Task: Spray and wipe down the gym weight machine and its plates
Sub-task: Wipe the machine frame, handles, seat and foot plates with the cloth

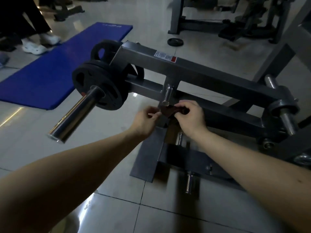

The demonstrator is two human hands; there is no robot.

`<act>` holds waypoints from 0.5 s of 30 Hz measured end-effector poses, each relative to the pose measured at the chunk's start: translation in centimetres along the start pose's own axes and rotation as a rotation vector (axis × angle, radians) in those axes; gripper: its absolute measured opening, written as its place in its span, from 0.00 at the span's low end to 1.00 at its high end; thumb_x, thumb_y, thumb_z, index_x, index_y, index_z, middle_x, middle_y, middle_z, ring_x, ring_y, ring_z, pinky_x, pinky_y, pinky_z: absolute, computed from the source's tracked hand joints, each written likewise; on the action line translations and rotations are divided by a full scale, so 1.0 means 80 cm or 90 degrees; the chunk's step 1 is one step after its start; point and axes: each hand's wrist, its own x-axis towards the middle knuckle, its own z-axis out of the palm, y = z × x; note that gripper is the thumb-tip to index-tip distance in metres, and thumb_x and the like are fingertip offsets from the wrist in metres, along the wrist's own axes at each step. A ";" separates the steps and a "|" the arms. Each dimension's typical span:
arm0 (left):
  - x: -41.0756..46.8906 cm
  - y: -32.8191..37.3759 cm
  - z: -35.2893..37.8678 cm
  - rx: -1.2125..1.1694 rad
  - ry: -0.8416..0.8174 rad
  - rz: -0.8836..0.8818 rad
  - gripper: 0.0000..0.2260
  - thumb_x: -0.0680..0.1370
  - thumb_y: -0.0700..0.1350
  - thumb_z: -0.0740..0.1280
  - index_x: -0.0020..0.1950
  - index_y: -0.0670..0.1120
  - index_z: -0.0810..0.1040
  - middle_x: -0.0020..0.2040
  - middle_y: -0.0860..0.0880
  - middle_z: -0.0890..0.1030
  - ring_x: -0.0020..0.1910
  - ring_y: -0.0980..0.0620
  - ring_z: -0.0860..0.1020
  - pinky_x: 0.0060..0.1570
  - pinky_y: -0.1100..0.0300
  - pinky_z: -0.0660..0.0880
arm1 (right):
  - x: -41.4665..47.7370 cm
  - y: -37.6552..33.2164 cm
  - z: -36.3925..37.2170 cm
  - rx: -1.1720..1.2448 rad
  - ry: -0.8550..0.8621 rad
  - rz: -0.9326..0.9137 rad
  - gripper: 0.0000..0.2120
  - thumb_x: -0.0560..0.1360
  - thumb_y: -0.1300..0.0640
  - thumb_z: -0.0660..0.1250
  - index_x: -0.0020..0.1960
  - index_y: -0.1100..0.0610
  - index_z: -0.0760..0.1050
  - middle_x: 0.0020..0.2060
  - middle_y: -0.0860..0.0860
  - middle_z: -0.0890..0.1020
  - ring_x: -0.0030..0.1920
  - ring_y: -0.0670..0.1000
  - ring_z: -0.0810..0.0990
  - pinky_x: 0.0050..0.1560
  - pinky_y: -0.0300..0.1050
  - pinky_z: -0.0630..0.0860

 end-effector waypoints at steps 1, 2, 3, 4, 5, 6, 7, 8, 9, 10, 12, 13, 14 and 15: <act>-0.006 0.001 0.000 -0.063 -0.037 -0.052 0.11 0.83 0.49 0.66 0.62 0.46 0.79 0.53 0.47 0.83 0.50 0.50 0.82 0.57 0.44 0.81 | -0.007 -0.006 0.000 0.013 -0.012 -0.004 0.13 0.72 0.64 0.75 0.49 0.47 0.81 0.57 0.47 0.77 0.58 0.44 0.75 0.59 0.25 0.68; -0.011 0.003 0.001 -0.158 -0.087 -0.118 0.14 0.84 0.51 0.64 0.65 0.44 0.78 0.53 0.46 0.82 0.49 0.49 0.81 0.55 0.45 0.82 | -0.015 -0.011 0.001 0.020 -0.023 -0.010 0.13 0.71 0.64 0.76 0.49 0.47 0.80 0.56 0.48 0.77 0.57 0.44 0.75 0.57 0.24 0.68; -0.018 0.008 0.003 -0.248 -0.140 -0.175 0.17 0.84 0.53 0.63 0.67 0.44 0.77 0.53 0.44 0.81 0.49 0.48 0.80 0.52 0.47 0.82 | -0.024 -0.015 0.002 0.024 -0.037 -0.010 0.14 0.71 0.63 0.77 0.49 0.48 0.80 0.56 0.49 0.76 0.56 0.44 0.76 0.55 0.25 0.68; -0.023 0.012 0.004 -0.314 -0.181 -0.210 0.18 0.85 0.54 0.61 0.68 0.44 0.77 0.52 0.43 0.80 0.48 0.46 0.79 0.50 0.49 0.82 | -0.032 -0.018 0.003 0.030 -0.057 0.002 0.14 0.71 0.61 0.78 0.50 0.48 0.78 0.55 0.49 0.76 0.55 0.45 0.76 0.53 0.27 0.69; -0.028 0.017 0.005 -0.342 -0.204 -0.226 0.18 0.85 0.55 0.60 0.67 0.45 0.78 0.51 0.42 0.79 0.48 0.45 0.78 0.50 0.50 0.82 | -0.040 -0.021 0.005 0.037 -0.077 0.020 0.15 0.71 0.60 0.78 0.51 0.48 0.77 0.55 0.49 0.76 0.54 0.45 0.76 0.51 0.29 0.70; -0.032 0.021 0.006 -0.372 -0.221 -0.236 0.18 0.85 0.55 0.59 0.63 0.45 0.80 0.50 0.42 0.80 0.47 0.44 0.78 0.50 0.50 0.81 | -0.046 -0.023 0.006 0.042 -0.090 0.036 0.15 0.72 0.60 0.78 0.52 0.48 0.77 0.54 0.49 0.76 0.53 0.46 0.76 0.49 0.30 0.70; -0.034 0.023 0.005 -0.389 -0.235 -0.244 0.17 0.85 0.55 0.58 0.59 0.46 0.82 0.47 0.43 0.81 0.45 0.45 0.79 0.51 0.49 0.80 | -0.050 -0.024 0.008 0.048 -0.094 0.044 0.14 0.72 0.60 0.77 0.52 0.48 0.76 0.54 0.49 0.77 0.53 0.46 0.77 0.48 0.30 0.70; -0.038 0.026 0.005 -0.409 -0.250 -0.258 0.17 0.85 0.54 0.58 0.55 0.46 0.82 0.45 0.45 0.83 0.43 0.46 0.81 0.50 0.50 0.79 | -0.053 -0.024 0.010 0.058 -0.096 0.051 0.14 0.73 0.60 0.77 0.52 0.48 0.76 0.54 0.49 0.78 0.53 0.46 0.77 0.48 0.31 0.71; -0.040 0.027 0.003 -0.404 -0.260 -0.272 0.16 0.85 0.54 0.58 0.53 0.47 0.82 0.43 0.46 0.84 0.44 0.47 0.81 0.50 0.51 0.78 | -0.056 -0.025 0.012 0.073 -0.098 0.059 0.13 0.74 0.60 0.76 0.51 0.47 0.76 0.53 0.49 0.79 0.53 0.46 0.78 0.48 0.33 0.74; -0.042 0.027 0.001 -0.396 -0.267 -0.287 0.16 0.84 0.54 0.59 0.54 0.47 0.82 0.44 0.45 0.84 0.45 0.46 0.81 0.51 0.52 0.78 | -0.059 -0.025 0.013 0.090 -0.101 0.070 0.12 0.74 0.60 0.76 0.50 0.46 0.77 0.52 0.49 0.80 0.53 0.48 0.80 0.49 0.38 0.78; -0.042 0.023 -0.005 -0.358 -0.262 -0.300 0.15 0.84 0.53 0.60 0.56 0.45 0.81 0.46 0.44 0.83 0.47 0.46 0.81 0.51 0.53 0.79 | -0.061 -0.022 0.013 0.099 -0.102 0.095 0.12 0.73 0.59 0.77 0.48 0.44 0.79 0.50 0.49 0.80 0.53 0.52 0.81 0.48 0.50 0.83; -0.043 0.021 -0.010 -0.336 -0.254 -0.297 0.14 0.84 0.51 0.60 0.58 0.44 0.80 0.47 0.44 0.83 0.48 0.46 0.81 0.51 0.52 0.80 | -0.062 -0.020 0.012 0.087 -0.103 0.099 0.12 0.73 0.59 0.78 0.49 0.44 0.79 0.50 0.49 0.80 0.53 0.52 0.81 0.49 0.49 0.83; -0.042 0.018 -0.012 -0.311 -0.239 -0.291 0.14 0.84 0.50 0.61 0.61 0.42 0.79 0.50 0.44 0.83 0.49 0.46 0.82 0.53 0.52 0.81 | -0.063 -0.019 0.009 0.085 -0.114 0.100 0.12 0.73 0.59 0.78 0.49 0.44 0.80 0.51 0.48 0.80 0.53 0.51 0.81 0.49 0.47 0.83; -0.040 0.015 -0.015 -0.281 -0.216 -0.284 0.14 0.84 0.48 0.61 0.63 0.41 0.79 0.52 0.43 0.83 0.50 0.46 0.83 0.53 0.51 0.82 | -0.065 -0.019 0.006 0.099 -0.131 0.099 0.13 0.73 0.60 0.77 0.49 0.43 0.80 0.49 0.48 0.82 0.51 0.50 0.82 0.50 0.44 0.82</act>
